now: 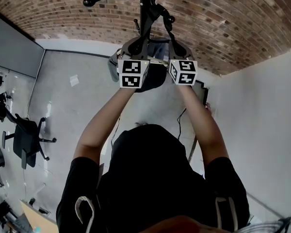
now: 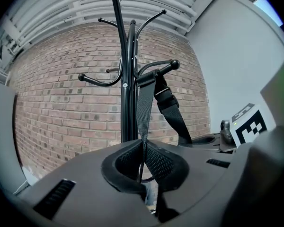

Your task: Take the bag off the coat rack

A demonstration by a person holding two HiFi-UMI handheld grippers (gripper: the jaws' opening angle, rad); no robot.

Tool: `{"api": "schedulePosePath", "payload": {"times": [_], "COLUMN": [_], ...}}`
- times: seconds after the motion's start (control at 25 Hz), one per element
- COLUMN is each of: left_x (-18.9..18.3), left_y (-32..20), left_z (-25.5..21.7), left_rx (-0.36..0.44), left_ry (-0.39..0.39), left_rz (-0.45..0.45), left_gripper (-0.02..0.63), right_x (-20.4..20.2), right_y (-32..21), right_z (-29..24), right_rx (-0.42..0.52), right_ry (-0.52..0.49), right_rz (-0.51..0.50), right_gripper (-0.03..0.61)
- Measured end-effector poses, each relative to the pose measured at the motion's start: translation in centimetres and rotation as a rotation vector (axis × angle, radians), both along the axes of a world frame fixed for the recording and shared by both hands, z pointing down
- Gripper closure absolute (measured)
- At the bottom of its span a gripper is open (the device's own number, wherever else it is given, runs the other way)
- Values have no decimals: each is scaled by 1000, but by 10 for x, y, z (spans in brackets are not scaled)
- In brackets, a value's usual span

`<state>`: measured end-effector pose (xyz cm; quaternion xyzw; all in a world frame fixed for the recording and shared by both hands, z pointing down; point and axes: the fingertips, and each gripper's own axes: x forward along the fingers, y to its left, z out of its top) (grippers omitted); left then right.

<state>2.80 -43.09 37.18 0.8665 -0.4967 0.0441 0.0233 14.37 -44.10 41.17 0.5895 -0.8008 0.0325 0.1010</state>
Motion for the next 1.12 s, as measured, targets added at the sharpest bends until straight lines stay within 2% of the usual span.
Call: {"api": "schedulePosePath", "payload": {"times": [0.32, 0.56, 0.88, 1.12], "left_x": [4, 4, 0, -2], "left_y": [17, 27, 51, 73], "left_z": [-18, -39, -69, -95], "left_rx": [9, 24, 37, 81], "left_ry": [42, 40, 92, 140], "left_rz": [26, 41, 67, 92], "left_gripper": [591, 591, 591, 591], "right_x": [12, 13, 4, 4], "right_y": [22, 43, 72, 95], "right_z": [-26, -42, -69, -80], "right_rx": [53, 83, 134, 147], "right_ry": [-46, -100, -156, -204], "right_rz": [34, 39, 39, 44], "right_gripper": [557, 557, 557, 557]}}
